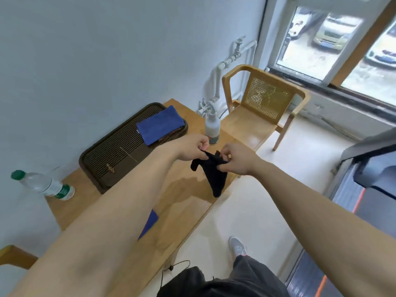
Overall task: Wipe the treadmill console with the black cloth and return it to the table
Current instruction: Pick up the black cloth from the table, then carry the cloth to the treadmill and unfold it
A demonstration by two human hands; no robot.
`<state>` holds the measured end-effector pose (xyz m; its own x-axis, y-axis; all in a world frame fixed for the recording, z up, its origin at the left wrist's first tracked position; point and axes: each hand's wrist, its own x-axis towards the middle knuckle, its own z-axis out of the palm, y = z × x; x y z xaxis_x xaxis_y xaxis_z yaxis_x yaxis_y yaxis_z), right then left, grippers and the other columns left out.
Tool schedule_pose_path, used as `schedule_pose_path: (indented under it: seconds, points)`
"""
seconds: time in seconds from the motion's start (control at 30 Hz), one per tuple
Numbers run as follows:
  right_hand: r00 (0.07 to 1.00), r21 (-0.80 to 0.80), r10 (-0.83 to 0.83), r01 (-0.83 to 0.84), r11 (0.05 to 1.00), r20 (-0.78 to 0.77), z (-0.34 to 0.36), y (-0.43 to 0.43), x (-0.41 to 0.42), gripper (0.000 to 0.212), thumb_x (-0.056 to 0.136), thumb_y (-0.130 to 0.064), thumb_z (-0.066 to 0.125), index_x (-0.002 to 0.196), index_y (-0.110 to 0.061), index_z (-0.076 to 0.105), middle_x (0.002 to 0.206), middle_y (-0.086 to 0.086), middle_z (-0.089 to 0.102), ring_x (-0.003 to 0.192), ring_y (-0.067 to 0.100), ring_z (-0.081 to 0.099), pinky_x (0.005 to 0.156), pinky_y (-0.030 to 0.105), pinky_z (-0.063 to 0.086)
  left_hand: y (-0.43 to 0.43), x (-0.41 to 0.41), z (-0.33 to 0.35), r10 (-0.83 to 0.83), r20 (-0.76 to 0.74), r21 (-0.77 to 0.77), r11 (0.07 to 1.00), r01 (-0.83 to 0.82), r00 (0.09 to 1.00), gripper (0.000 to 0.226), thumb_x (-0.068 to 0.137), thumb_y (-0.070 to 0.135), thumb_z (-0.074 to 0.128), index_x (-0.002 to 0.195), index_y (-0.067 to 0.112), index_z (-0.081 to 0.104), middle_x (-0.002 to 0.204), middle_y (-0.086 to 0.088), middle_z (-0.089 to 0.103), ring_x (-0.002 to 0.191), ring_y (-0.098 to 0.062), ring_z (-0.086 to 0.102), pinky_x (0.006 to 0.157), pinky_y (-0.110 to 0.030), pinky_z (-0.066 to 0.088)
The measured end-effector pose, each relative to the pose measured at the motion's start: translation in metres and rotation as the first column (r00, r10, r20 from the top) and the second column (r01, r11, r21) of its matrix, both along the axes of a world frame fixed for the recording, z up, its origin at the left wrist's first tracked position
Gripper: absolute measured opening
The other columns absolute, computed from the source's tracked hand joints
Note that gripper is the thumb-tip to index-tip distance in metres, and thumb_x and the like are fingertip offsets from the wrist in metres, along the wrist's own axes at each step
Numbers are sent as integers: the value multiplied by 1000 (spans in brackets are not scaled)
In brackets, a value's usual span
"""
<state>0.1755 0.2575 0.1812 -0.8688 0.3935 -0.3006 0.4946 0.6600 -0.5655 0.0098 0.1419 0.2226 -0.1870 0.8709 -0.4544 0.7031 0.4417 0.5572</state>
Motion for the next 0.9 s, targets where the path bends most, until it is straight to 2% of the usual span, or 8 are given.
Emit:
schedule_pose_path:
  seconds: [0.1,0.2,0.33,0.47,0.57,0.67,0.77,0.9]
  points:
    - [992,-11,-68,69,998,102,7,-32,27,31,79,-21,66,57,-15,45,58,5,48,58,24,46,57,35,36,-6,24,-8,-107,-49,22,994,108,993,27,89,13,59,79,19,35,72,3,42,65,-18,34,58,-31,30]
    - [970,15,-228,227,974,84,11,-68,59,23,81,-26,66,71,-9,55,68,13,61,67,30,59,59,34,42,-18,44,-14,-119,-119,57,990,126,986,22,89,19,56,79,21,36,80,-1,50,69,-21,43,59,-34,36]
    - [898,93,-434,427,899,76,15,-110,119,27,84,-38,68,87,-17,51,78,-1,59,76,23,59,62,34,44,-39,80,-15,-200,-177,100,970,220,964,22,94,28,58,82,23,40,82,-1,55,71,-21,51,59,-35,38]
    - [821,117,-563,552,826,100,11,-150,181,25,85,-40,68,84,-22,52,80,-3,58,78,22,60,62,33,46,-59,129,-15,-269,-229,151,940,307,936,21,94,33,60,84,24,44,83,0,55,77,-21,52,59,-32,35]
    - [781,125,-615,603,788,109,8,-181,222,29,87,-40,68,73,-22,50,76,-1,56,75,22,58,57,32,42,-79,168,-15,-291,-237,191,921,339,927,16,91,37,61,87,28,47,87,3,59,79,-17,56,67,-35,47]
    - [742,112,-654,644,757,146,4,-217,261,27,85,-43,68,80,-17,60,77,1,62,75,23,63,63,35,52,-106,208,-17,-337,-259,183,903,389,905,14,85,43,62,93,32,58,94,6,65,83,-13,61,75,-36,54]
    - [697,116,-694,685,719,181,-1,-260,305,31,82,-49,67,90,-19,61,84,0,67,79,22,66,71,38,57,-137,249,-15,-402,-270,150,880,450,875,25,76,56,70,88,35,69,87,15,65,82,-8,63,72,-35,57]
    - [628,95,-747,748,657,217,-3,-310,368,30,86,-47,68,94,-22,54,96,-1,65,86,20,63,75,39,56,-171,301,-10,-489,-300,78,843,532,819,30,74,57,77,79,28,71,73,11,67,72,-10,65,59,-30,51]
